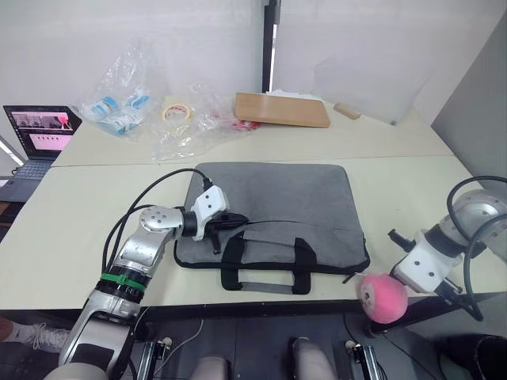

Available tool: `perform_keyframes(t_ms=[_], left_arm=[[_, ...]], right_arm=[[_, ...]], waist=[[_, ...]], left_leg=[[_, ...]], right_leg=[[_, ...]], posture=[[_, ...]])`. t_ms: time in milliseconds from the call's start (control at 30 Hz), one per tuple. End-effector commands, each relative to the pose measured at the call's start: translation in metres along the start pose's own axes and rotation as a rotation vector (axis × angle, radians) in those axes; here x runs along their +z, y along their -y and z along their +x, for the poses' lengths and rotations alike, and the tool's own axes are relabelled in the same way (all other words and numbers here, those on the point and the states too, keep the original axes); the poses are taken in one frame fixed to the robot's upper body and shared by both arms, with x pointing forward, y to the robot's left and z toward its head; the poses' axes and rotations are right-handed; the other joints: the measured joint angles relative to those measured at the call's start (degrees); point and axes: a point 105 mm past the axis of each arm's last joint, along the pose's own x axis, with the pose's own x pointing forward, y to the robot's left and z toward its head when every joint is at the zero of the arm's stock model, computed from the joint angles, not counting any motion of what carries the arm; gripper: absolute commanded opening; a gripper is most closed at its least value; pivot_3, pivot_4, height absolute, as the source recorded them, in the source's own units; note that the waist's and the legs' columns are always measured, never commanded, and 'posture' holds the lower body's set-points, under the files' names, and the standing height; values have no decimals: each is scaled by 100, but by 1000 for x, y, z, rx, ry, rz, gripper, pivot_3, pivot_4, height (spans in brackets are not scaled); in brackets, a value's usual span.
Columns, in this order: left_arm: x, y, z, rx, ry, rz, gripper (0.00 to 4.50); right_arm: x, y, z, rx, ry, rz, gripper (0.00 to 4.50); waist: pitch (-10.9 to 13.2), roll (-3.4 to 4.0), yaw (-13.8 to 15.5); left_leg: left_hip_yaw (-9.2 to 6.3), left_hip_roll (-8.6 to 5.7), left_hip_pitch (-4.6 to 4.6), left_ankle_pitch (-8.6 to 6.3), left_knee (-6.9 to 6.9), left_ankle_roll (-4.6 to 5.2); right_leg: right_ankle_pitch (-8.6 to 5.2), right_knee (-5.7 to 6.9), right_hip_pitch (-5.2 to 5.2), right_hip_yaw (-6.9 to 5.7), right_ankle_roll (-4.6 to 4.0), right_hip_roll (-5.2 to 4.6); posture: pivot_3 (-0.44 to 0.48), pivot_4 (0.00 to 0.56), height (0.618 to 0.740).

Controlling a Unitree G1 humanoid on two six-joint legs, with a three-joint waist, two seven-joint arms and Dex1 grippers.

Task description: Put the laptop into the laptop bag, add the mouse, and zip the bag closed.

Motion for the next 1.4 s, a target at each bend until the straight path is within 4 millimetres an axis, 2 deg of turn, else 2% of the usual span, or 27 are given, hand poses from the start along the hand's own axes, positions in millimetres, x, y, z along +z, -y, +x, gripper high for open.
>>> perform_keyframes(t_ms=[33, 333, 467, 533, 667, 833, 933, 1033, 1100, 1267, 1367, 1400], left_arm=[[-48, 17, 1, -29, -159, -97, 0], [-48, 18, 1, -25, -155, -95, 0], [-48, 19, 1, -27, -153, -97, 0], [-48, 19, 0, -25, -154, -98, 0], [-49, 18, 0, -21, -156, -98, 0], [-48, 17, -1, -19, -158, -95, 0], [-48, 17, -2, -19, -160, -92, 0], [-48, 17, -2, -18, -156, -94, 0], [-47, 17, 0, -19, -152, -94, 0], [-47, 18, 4, -22, -140, -99, 0], [-48, 19, 6, -21, -139, -102, 0], [-48, 19, 7, -18, -134, -109, 0]], right_arm=[[-16, -6, -15, 55, -99, -7, 27], [-29, 7, -32, 49, -188, -42, 27], [-31, 24, -44, 27, -246, -81, 27], [-32, 26, -45, 32, -263, -98, 27], [-18, 33, -27, -5, -171, -129, 27], [-5, 27, -16, -43, -68, -57, 27], [-2, 27, -20, -85, -33, -18, 855], [3, 20, -42, -182, 33, 127, 1906], [10, 15, -57, -248, 128, 293, 2617], [18, 5, -74, -350, 324, 678, 4358], [20, 5, -82, -426, 464, 897, 4438], [19, 1, -84, -439, 548, 1043, 4438]], waist=[[-1, 1, -8], [-5, 9, -26], [-10, 17, -42], [-11, 19, -37], [-11, 18, -31], [-13, 22, -33], [-14, 23, -36], [-14, 24, -20], [-14, 25, -23], [-15, 23, -17], [-15, 22, 3], [-16, 24, 18]], left_leg=[[0, 0, 0, 0, 0, 0], [0, 0, 3, 0, 0, 0], [4, 0, 4, 0, 0, 0], [2, 0, 5, 0, -1, -1], [1, 0, 3, 0, -1, -1], [-1, 0, 3, 0, -1, 0], [0, 0, 5, 0, -1, 1], [-1, 0, 2, -1, -2, 1], [-2, 0, 0, -2, -2, 3], [-5, 1, 4, -5, -2, 8], [-6, 1, 6, -4, -1, 8], [-5, 1, 5, -4, -1, 8]], right_leg=[[0, 0, 0, 0, 0, 0], [-1, 1, 1, 2, 0, 0], [-1, 1, 1, 5, 0, 0], [-1, 4, 0, 4, 1, 0], [-1, 4, 0, 3, 1, 0], [-1, 5, 2, 2, 1, 0], [-2, 4, 3, 2, 0, 0], [-2, 4, 2, 2, 0, 0], [-3, 4, 1, 2, -1, 0], [-5, 2, 8, 2, -5, 0], [-6, 2, 12, 2, -4, 0], [-6, 2, 12, 2, -4, 0]], posture=[[0, 150, 740], [0, 150, 740], [0, 150, 740], [0, 150, 740], [0, 150, 740], [0, 150, 740], [0, 150, 740], [0, 150, 740], [0, 150, 740], [0, 150, 740], [0, 150, 740], [0, 150, 740]])
